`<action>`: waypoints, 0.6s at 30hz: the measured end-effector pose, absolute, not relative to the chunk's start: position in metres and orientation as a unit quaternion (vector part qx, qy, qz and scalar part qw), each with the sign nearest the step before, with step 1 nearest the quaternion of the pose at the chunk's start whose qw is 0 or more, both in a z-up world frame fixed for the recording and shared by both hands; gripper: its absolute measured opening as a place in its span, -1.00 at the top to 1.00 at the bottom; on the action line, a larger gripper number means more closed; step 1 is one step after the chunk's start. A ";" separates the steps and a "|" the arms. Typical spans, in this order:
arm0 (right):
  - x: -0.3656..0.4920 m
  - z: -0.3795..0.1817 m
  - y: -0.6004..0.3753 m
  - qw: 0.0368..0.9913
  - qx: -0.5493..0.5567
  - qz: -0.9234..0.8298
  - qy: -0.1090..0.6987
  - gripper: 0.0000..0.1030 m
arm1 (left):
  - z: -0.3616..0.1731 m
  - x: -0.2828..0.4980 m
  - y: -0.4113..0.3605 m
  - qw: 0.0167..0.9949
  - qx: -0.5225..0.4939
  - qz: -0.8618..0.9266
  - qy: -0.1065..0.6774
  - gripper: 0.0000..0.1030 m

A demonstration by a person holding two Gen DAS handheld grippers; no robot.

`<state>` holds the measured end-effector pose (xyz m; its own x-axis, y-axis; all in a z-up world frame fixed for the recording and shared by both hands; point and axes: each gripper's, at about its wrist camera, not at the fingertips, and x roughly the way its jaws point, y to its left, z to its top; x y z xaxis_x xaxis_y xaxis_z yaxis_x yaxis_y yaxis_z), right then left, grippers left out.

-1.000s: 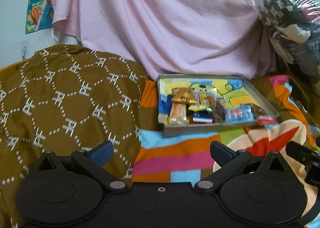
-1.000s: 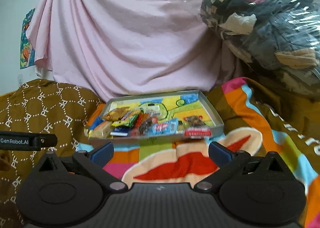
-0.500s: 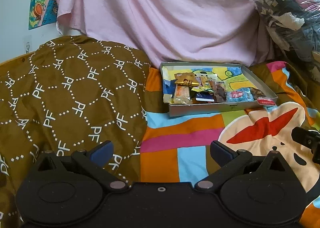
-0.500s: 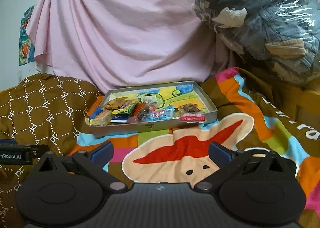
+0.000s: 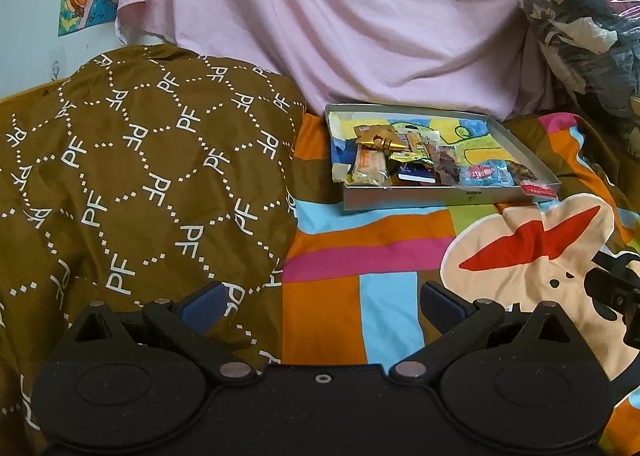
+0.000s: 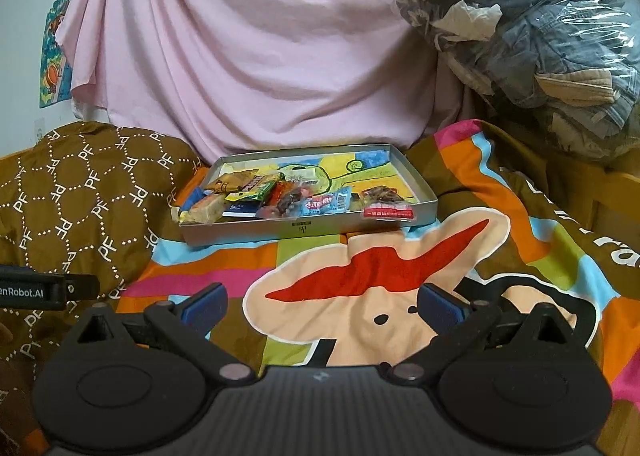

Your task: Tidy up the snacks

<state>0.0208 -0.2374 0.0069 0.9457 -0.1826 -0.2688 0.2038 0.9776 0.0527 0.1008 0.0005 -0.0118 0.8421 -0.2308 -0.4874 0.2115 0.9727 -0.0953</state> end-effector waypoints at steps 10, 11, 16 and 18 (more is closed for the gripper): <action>0.022 0.006 -0.237 0.985 0.038 -0.097 0.135 -1.00 | -0.014 0.103 -0.001 0.956 -0.014 -0.103 0.273 -0.99; 0.022 0.006 -0.237 0.985 0.038 -0.097 0.135 -1.00 | -0.014 0.104 -0.001 0.956 -0.009 -0.100 0.274 -0.99; 0.022 0.006 -0.237 0.985 0.036 -0.097 0.137 -1.00 | -0.014 0.103 -0.004 0.956 0.005 -0.097 0.277 -0.99; 0.022 0.006 -0.237 0.985 0.036 -0.097 0.139 -1.00 | -0.014 0.103 -0.004 0.956 0.006 -0.098 0.277 -0.99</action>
<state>0.0217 -0.2367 0.0059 0.9428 -0.1809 -0.2800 0.2007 0.9787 0.0432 0.1029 -0.0043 -0.0137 0.8272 -0.1844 -0.5308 0.1913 0.9806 -0.0425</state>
